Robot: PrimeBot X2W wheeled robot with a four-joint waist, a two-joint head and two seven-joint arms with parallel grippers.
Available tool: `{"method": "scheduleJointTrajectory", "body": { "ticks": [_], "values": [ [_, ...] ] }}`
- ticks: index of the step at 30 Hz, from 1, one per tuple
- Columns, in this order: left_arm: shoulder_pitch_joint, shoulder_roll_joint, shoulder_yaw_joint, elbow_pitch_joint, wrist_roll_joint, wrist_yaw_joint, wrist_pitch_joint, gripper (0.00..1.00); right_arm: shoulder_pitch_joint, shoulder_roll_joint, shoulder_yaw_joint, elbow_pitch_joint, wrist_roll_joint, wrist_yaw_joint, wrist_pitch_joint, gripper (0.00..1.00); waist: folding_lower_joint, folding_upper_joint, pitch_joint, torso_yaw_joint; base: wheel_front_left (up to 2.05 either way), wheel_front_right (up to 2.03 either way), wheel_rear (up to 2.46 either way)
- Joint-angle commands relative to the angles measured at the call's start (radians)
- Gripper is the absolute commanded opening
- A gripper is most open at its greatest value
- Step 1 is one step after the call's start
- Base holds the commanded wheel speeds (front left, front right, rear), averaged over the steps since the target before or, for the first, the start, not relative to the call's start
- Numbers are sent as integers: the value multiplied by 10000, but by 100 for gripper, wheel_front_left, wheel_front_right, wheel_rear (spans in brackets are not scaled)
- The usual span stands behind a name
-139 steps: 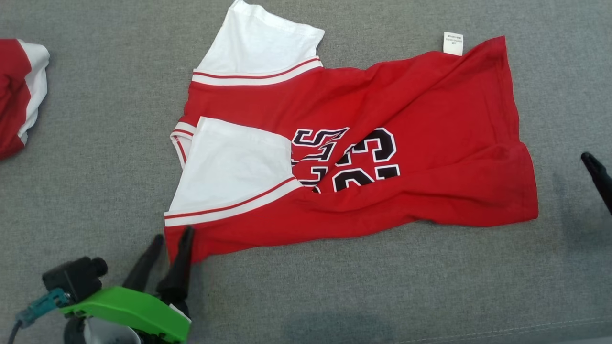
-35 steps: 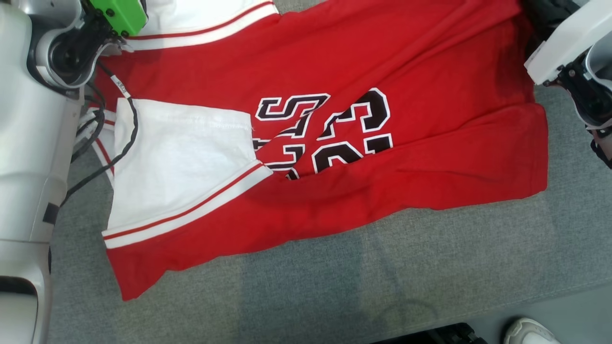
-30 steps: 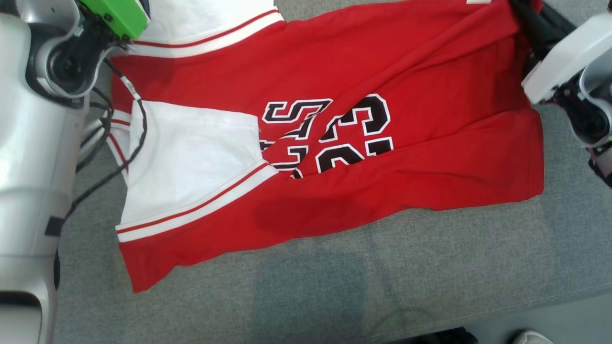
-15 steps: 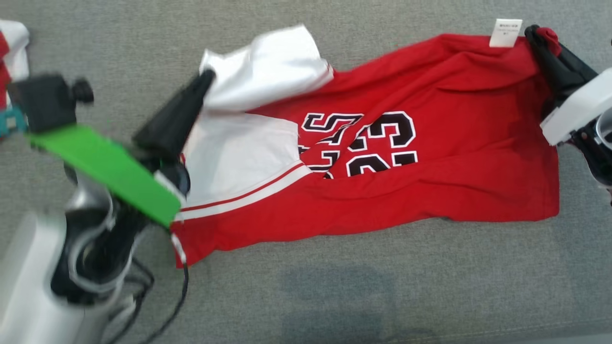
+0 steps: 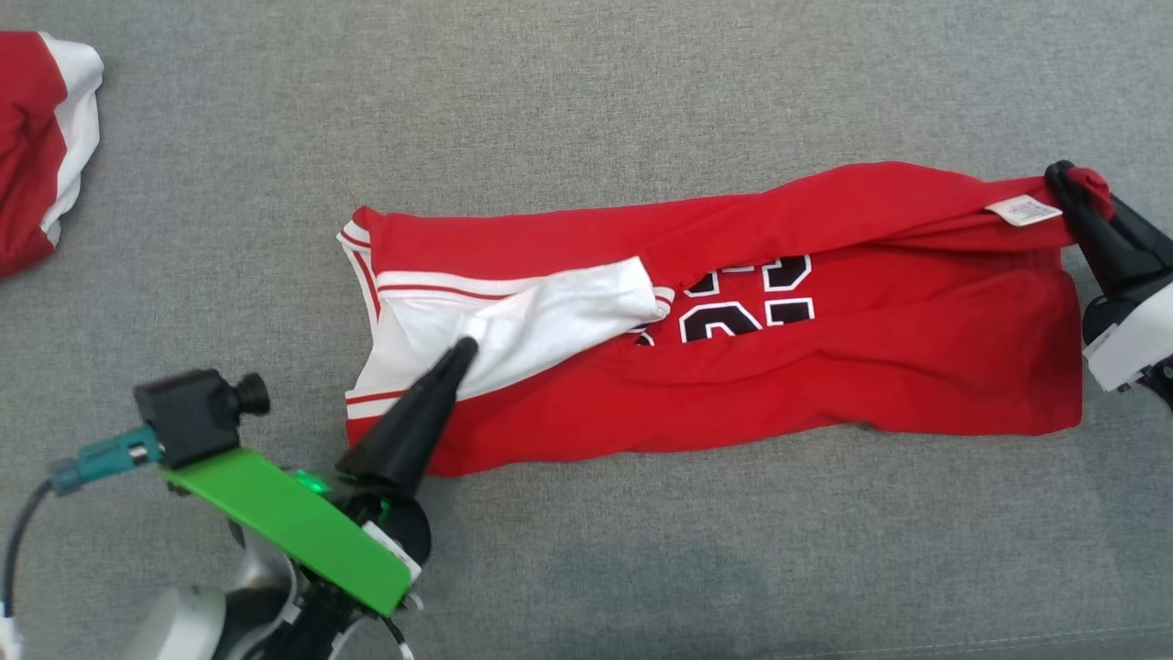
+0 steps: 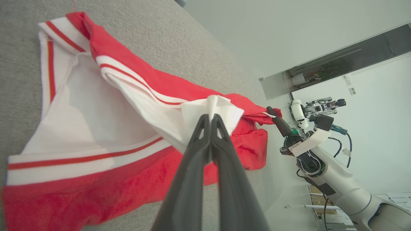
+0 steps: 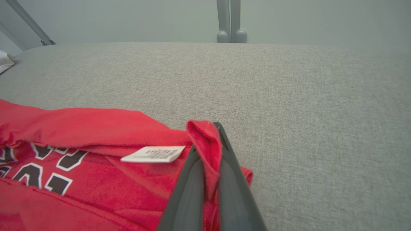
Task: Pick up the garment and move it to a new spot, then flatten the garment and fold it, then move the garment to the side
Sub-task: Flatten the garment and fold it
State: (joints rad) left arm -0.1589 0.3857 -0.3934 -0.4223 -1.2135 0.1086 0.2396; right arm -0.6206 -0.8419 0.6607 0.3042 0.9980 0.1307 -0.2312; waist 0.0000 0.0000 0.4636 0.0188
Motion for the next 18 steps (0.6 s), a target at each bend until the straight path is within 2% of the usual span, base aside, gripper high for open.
{"method": "scheduleJointTrajectory", "body": {
  "ticks": [1,12,18],
  "values": [
    [278,-81,-143,85,-136,-94,-14,0,272,-39,-69,-130,-118,0,-96,0,0,0,-80,-51,0,0,0],
    [1484,242,241,62,-513,-465,-416,0,895,-44,-84,-644,-964,0,-142,0,0,0,-267,-143,0,0,0],
    [1746,416,380,216,-827,-432,-265,0,685,-212,-474,-548,-1516,0,-200,0,0,0,-340,-66,0,0,0]
  ]
}}
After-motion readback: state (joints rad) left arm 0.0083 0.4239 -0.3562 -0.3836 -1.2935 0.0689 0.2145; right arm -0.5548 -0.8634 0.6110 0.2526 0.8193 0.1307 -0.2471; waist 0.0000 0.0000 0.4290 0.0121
